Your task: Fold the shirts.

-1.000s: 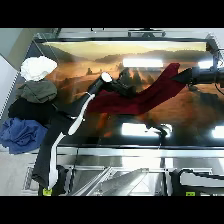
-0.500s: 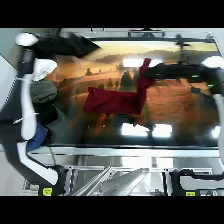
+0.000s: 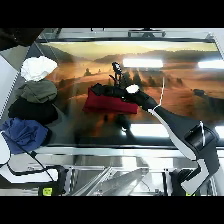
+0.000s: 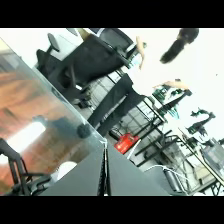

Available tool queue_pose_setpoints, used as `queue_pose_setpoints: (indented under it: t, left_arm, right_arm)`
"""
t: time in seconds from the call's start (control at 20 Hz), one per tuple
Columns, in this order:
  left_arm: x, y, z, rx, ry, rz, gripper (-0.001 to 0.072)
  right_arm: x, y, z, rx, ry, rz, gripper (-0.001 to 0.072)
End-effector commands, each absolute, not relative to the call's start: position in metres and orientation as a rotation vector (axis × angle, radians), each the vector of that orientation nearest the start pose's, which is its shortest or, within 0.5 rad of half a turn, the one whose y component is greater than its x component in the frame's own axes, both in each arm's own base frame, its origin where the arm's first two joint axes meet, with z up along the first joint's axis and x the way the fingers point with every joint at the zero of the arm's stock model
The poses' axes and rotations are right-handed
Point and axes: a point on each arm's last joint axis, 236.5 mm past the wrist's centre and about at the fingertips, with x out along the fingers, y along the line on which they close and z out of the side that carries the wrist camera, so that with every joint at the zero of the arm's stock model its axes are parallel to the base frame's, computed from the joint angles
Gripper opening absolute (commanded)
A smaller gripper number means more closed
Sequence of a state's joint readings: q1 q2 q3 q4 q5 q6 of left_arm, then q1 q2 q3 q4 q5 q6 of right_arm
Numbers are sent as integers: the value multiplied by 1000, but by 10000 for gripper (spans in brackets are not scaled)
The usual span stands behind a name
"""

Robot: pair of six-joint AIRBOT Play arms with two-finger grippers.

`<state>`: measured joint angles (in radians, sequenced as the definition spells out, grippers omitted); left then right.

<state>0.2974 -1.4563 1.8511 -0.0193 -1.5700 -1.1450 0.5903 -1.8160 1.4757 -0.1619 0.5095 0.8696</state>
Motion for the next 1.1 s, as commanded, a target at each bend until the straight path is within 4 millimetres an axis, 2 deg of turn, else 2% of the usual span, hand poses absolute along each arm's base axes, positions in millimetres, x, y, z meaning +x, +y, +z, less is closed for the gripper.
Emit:
queue_pose_setpoints:
  t: [0.0, 0.05, 0.15, 0.25, 0.3, 0.35, 0.4, 0.45, 0.55, 0.7, 0.95, 1.05]
  left_arm:
    - [385, -122, 372, -642, 471, -1226, 19]
    - [384, -125, 373, -642, 472, -1234, 20]
    - [382, -130, 373, -639, 478, -1247, 19]
    - [380, -136, 372, -636, 484, -1261, 19]
    - [379, -138, 372, -634, 488, -1268, 19]
    - [378, -141, 372, -633, 491, -1275, 19]
    - [376, -143, 372, -630, 495, -1282, 19]
    - [375, -145, 372, -629, 498, -1289, 19]
    - [373, -147, 371, -625, 504, -1298, 18]
    - [373, -147, 371, -623, 506, -1300, 19]
    - [371, -148, 370, -621, 512, -1305, 18]
    - [370, -148, 370, -620, 513, -1307, 18]
  right_arm:
    - [454, 401, 53, 502, 823, 940, 477]
    - [456, 373, 59, 483, 862, 933, 477]
    - [461, 303, 54, 436, 983, 836, 479]
    - [460, 228, 26, 399, 1150, 664, 482]
    - [457, 200, 9, 391, 1217, 589, 483]
    - [453, 178, -6, 394, 1267, 533, 511]
    - [449, 167, -18, 419, 1298, 505, 574]
    - [444, 161, -30, 442, 1326, 487, 634]
    - [435, 161, -56, 465, 1382, 470, 638]
    - [427, 180, -86, 538, 1457, 492, 638]
    - [429, 222, -106, 704, 1467, 583, 638]
    - [429, 233, -107, 741, 1457, 624, 637]
